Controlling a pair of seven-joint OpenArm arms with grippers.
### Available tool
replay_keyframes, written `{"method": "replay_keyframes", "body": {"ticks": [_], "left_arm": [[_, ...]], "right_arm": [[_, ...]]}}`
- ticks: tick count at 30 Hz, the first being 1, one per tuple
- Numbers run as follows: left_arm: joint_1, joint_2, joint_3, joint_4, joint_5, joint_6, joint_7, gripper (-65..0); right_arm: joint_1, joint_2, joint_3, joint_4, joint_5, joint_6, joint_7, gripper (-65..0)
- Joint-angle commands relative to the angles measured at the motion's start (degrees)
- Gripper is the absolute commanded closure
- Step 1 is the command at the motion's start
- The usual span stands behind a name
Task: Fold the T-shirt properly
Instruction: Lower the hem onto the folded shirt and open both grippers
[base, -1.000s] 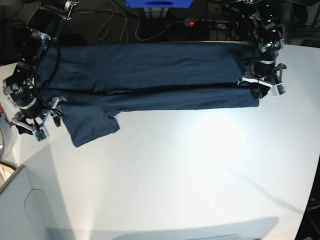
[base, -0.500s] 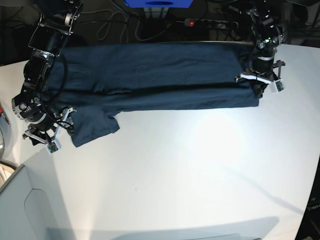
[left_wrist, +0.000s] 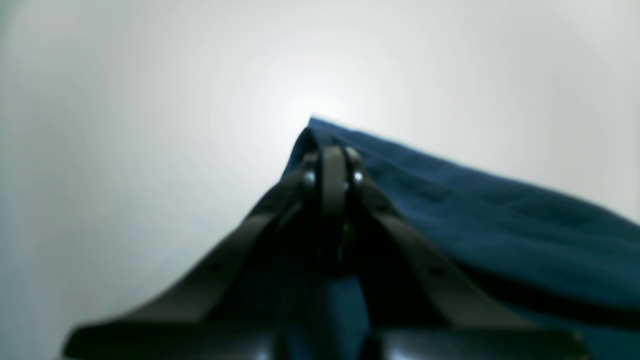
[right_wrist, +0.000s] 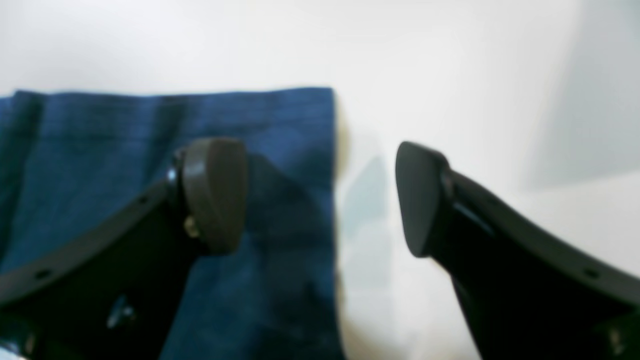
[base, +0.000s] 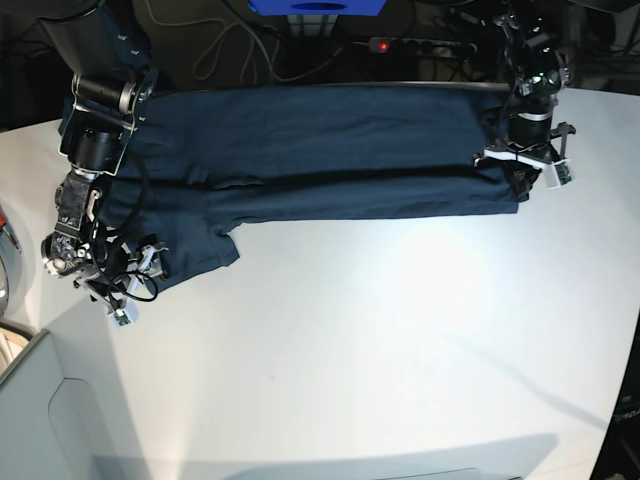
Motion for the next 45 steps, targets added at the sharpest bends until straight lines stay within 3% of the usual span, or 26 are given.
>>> {"method": "replay_keyframes", "body": {"ticks": [1,5,7,9,12,14,17,26,33,45], "left_arm": [[-0.2,-0.4,-0.2,1.2,-0.3,-0.2,-1.2,0.0],[-0.4,-0.4,-0.2,1.3,-0.3,-0.2,-1.2,0.0],[-0.4,-0.4,-0.2,1.3,-0.3,-0.2,-1.2,0.0],[-0.4,-0.4,-0.2,1.3,-0.3,-0.2,-1.2,0.0],[-0.4,-0.4,-0.2,1.3,-0.3,-0.2,-1.2,0.0],[-0.4,-0.4,-0.1,1.3,-0.3,-0.2,-1.2,0.0],[-0.5,-0.4,0.0,1.3,-0.3,-0.2,-1.2,0.0],[-0.6,-0.4,0.1,2.1,-0.3,-0.2,-1.2,0.0],[-0.2,0.0,0.2,5.5,-0.3,-0.2,-1.2,0.0],[0.1,0.8,-0.2,7.7,-0.3,-0.2,-1.2,0.0]], "right_arm": [[1.7,0.7,0.1,0.7,0.9,0.9,1.1,-44.6],[1.4,0.5,0.1,0.4,0.9,0.9,1.9,-42.8],[0.7,0.5,0.1,0.4,0.9,0.9,2.0,-37.1],[0.5,0.5,0.1,0.4,0.9,0.9,2.0,-25.5],[0.4,0.5,0.1,0.7,0.9,0.9,1.8,0.0],[0.4,0.5,0.1,1.0,1.0,0.9,1.5,-2.9],[-1.5,0.6,0.4,6.2,1.0,0.9,1.2,0.0],[-15.3,0.5,0.8,39.4,1.2,0.9,-6.3,-0.2],[-28.0,-0.1,0.8,60.9,1.2,0.9,-9.1,-0.2],[-41.7,-6.1,9.1,66.3,1.1,0.9,-7.2,-0.2]]}}
